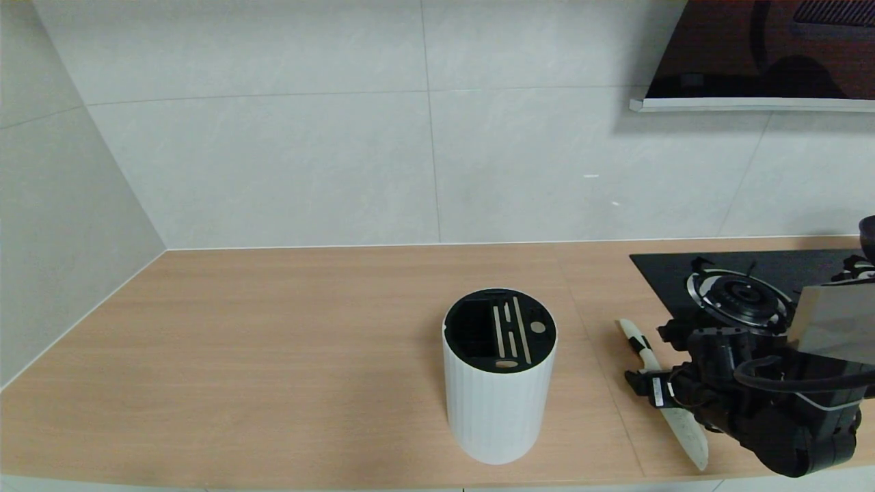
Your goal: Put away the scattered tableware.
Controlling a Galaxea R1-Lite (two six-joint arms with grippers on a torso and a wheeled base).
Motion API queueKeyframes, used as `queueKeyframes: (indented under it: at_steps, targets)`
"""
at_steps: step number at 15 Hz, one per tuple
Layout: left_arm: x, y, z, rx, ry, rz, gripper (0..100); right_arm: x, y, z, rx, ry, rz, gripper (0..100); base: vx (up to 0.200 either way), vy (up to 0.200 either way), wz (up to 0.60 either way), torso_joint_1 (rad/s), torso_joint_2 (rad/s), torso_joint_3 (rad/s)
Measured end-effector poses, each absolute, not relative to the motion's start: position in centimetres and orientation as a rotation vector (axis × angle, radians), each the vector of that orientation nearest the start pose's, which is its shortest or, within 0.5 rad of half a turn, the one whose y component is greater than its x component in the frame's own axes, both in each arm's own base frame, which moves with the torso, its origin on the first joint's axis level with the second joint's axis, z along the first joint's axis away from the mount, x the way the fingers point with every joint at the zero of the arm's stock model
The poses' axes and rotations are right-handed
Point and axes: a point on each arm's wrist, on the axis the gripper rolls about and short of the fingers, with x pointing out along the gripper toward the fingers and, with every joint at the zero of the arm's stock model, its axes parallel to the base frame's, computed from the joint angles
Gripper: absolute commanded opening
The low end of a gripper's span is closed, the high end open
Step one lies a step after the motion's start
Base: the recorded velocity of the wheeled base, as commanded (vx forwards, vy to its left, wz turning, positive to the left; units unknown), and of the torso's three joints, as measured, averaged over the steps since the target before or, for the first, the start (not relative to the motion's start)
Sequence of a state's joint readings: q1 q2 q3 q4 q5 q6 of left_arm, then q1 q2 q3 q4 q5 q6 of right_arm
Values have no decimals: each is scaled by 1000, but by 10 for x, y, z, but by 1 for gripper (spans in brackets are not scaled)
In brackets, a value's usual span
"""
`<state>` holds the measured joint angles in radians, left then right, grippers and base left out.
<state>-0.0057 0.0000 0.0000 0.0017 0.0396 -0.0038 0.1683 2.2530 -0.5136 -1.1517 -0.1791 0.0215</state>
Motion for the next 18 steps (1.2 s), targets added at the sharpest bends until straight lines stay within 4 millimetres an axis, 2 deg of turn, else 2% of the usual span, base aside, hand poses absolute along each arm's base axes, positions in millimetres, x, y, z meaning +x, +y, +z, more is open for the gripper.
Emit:
queueKeyframes:
  at_steps: [1, 2, 14, 16, 18]
  targets:
    - [-23, 1, 75, -4, 2, 34, 100, 315, 49, -9, -81, 580, -17, 100, 0, 0, 0, 0, 0, 0]
    - [-23, 1, 75, -4, 2, 34, 100, 315, 49, -9, -81, 580, -18, 0, 0, 0, 0, 0, 0, 0]
    - [-23, 1, 75, -4, 2, 33, 100, 314, 45, -10, -87, 589, -30, 0, 0, 0, 0, 0, 0, 0]
    - [-23, 1, 75, -4, 2, 34, 100, 311, 44, -6, -103, 585, -25, 0, 0, 0, 0, 0, 0, 0]
    - [-23, 1, 75, -4, 2, 34, 100, 307, 43, 8, -106, 550, -25, 0, 0, 0, 0, 0, 0, 0]
